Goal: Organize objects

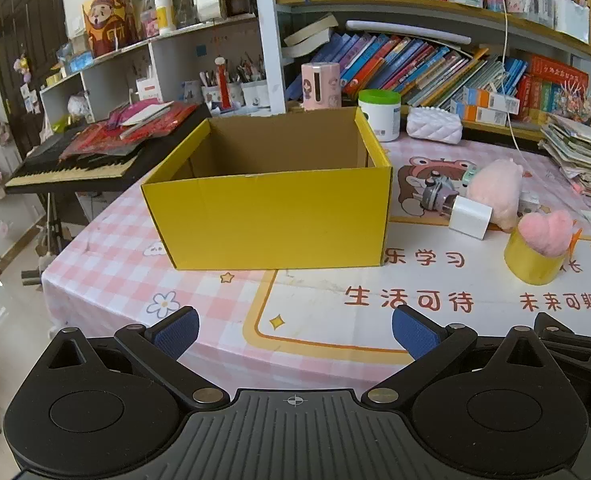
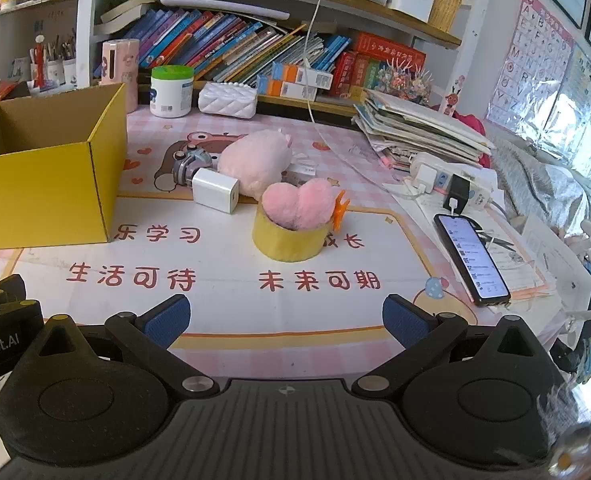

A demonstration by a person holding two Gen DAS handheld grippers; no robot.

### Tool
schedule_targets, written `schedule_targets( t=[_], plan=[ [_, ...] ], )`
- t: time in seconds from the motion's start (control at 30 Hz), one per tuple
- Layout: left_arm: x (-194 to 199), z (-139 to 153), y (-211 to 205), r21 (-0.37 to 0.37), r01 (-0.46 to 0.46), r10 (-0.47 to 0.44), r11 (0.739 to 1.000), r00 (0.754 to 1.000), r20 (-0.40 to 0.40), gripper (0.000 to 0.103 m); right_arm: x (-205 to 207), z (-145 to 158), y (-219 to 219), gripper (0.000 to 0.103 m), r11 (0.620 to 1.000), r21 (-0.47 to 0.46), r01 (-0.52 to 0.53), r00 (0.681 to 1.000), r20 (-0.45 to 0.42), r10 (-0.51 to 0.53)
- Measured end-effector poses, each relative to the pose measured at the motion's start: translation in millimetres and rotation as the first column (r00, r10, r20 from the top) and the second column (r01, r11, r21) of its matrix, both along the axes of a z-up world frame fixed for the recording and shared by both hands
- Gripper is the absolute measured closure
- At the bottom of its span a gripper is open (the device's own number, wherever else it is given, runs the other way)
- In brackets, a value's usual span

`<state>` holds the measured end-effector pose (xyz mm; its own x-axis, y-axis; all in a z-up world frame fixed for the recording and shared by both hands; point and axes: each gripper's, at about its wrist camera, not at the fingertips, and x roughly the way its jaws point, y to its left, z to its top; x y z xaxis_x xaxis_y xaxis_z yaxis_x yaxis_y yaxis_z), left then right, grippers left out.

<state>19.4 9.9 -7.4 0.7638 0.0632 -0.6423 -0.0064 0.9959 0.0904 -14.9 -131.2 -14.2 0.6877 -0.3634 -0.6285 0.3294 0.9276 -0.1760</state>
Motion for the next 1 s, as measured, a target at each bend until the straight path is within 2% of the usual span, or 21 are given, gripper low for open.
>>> schedule_targets(
  t=[1.0],
  plan=[
    [0.9,0.5,2.7,-0.002,-0.008,0.008,1.000,1.000,-0.003,0.000,3.7,-0.5,4.5,0.000,1.000,-0.004,-0.008,1.000,-0.006,0.008]
  ],
)
